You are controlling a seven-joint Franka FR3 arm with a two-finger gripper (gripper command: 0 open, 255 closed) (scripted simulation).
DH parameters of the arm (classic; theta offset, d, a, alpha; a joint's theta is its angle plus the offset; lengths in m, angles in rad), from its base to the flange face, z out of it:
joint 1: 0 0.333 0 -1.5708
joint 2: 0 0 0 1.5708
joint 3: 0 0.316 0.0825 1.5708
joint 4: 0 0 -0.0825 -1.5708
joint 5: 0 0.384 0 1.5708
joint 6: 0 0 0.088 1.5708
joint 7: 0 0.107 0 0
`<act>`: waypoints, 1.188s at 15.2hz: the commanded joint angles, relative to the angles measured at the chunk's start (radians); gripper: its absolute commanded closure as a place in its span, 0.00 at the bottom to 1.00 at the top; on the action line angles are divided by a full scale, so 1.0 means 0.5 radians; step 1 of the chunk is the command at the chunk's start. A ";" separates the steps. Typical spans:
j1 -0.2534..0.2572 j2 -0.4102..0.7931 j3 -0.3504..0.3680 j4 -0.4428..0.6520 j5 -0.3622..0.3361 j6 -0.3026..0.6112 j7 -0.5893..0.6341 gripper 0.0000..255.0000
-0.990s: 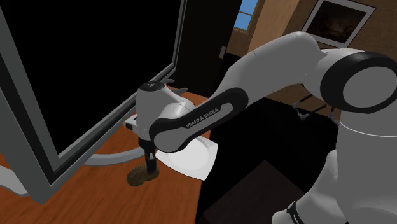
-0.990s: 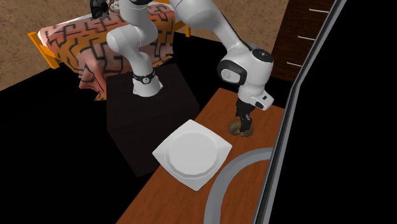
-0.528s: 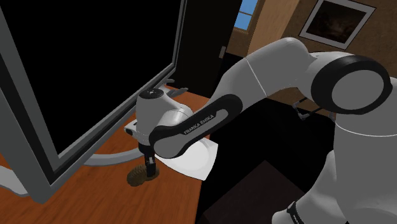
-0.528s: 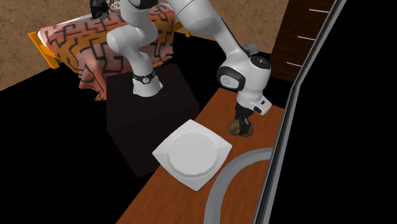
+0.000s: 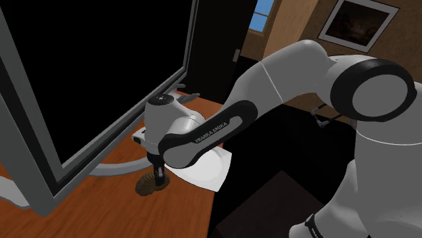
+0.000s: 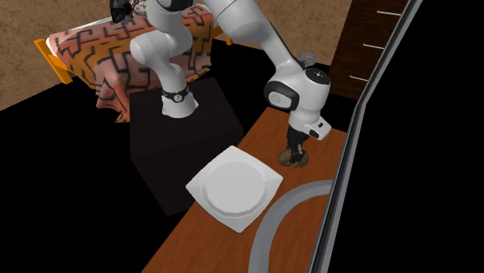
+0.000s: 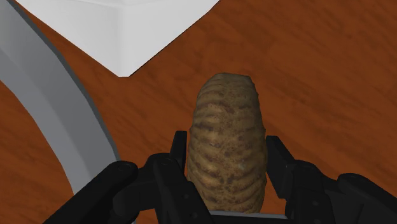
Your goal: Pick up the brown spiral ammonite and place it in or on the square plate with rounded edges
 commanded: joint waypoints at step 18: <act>-0.031 -0.226 0.043 0.018 0.069 -0.239 -0.046 1.00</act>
